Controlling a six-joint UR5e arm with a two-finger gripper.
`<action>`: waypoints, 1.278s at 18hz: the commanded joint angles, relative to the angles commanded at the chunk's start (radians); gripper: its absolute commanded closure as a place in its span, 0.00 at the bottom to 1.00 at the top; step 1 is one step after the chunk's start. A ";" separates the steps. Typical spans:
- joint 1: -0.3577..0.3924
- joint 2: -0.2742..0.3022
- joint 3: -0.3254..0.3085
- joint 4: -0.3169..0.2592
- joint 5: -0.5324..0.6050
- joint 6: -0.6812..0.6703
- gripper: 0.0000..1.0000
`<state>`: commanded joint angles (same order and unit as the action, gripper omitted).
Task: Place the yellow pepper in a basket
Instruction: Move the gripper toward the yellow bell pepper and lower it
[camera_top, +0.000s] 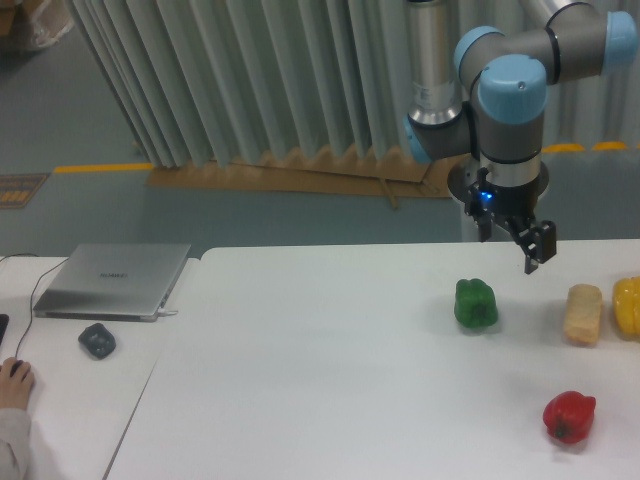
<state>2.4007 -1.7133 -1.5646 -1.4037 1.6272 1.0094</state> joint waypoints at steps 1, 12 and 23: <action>-0.002 -0.017 0.008 0.000 0.038 0.000 0.00; 0.176 -0.083 -0.089 0.002 0.255 -0.048 0.00; 0.319 -0.104 -0.058 0.014 0.112 -0.055 0.00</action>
<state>2.7198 -1.8176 -1.6229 -1.3898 1.7395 0.9542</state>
